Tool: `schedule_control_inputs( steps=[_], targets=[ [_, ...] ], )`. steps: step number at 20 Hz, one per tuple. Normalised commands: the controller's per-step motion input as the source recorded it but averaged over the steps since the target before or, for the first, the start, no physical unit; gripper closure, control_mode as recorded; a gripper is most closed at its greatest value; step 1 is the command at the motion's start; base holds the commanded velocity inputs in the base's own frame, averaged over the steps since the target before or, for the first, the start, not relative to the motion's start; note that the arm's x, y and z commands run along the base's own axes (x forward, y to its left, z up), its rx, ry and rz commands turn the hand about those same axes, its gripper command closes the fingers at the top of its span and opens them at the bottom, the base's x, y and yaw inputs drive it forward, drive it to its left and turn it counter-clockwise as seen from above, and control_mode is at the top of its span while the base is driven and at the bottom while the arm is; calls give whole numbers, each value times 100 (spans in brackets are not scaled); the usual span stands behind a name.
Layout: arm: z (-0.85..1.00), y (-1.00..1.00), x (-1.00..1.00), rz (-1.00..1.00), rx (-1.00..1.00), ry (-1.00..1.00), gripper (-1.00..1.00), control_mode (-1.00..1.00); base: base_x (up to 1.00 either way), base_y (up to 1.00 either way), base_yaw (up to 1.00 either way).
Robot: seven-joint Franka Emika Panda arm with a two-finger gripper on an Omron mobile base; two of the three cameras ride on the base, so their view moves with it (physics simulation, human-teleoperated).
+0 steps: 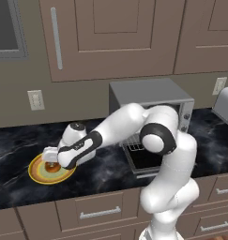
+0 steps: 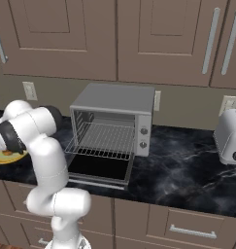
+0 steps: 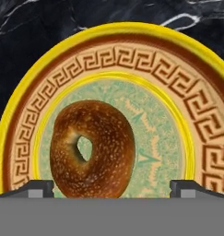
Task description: Pick up the bagel from the plate, place it on the toaster oven rack, close the door, and set the timer.
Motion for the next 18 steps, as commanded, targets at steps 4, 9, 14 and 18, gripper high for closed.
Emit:
schedule_control_inputs(
  steps=[4, 9, 14, 18],
  targets=[
    [0, 18, 11, 0, 0, 0, -100, -100, 0, 0, 0],
    [-2, 12, 11, 0, 0, 0, -100, -100, 0, 0, 0],
    [-11, 1, 2, -1, 0, 0, -100, -100, 0, 0, 0],
    [-19, 0, 0, -2, 0, 0, -100, -100, 0, 0, 0]
  ],
)
